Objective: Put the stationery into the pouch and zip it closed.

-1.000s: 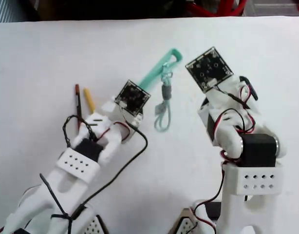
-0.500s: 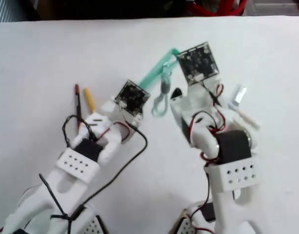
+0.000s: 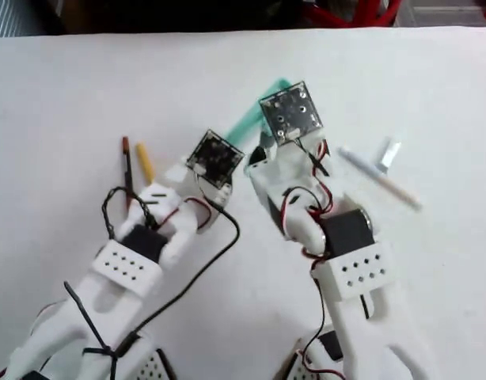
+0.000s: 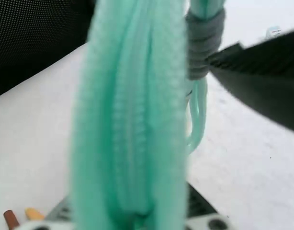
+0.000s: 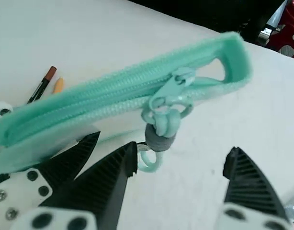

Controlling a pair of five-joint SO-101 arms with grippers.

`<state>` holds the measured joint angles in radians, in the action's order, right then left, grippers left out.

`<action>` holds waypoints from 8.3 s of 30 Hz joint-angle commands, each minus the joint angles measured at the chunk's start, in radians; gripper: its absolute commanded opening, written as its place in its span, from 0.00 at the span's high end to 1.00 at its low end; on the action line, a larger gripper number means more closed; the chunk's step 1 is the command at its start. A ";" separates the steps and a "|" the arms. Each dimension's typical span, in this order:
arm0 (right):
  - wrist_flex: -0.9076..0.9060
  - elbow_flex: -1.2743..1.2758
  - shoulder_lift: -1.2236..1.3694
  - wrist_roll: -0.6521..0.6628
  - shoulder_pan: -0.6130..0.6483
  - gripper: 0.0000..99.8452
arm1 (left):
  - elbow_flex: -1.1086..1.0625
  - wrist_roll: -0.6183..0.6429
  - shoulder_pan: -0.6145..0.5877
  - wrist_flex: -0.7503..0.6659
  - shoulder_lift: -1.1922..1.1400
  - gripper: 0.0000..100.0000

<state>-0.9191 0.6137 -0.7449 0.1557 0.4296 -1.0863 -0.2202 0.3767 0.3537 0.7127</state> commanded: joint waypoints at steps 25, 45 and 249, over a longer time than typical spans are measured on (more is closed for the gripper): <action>0.331 0.252 -0.062 -0.141 -0.088 0.96 | 0.023 0.012 -0.001 -0.003 0.002 0.98; 0.217 0.397 -0.625 0.011 -0.087 0.98 | 0.006 0.094 -0.002 0.011 0.093 0.88; -0.799 -1.942 0.723 0.104 -0.142 0.98 | 0.428 -0.080 0.001 0.054 -0.429 0.84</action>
<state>-1.7215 -1.4254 0.0836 0.2693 0.2808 -0.6828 -0.3138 0.3445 0.4181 0.2294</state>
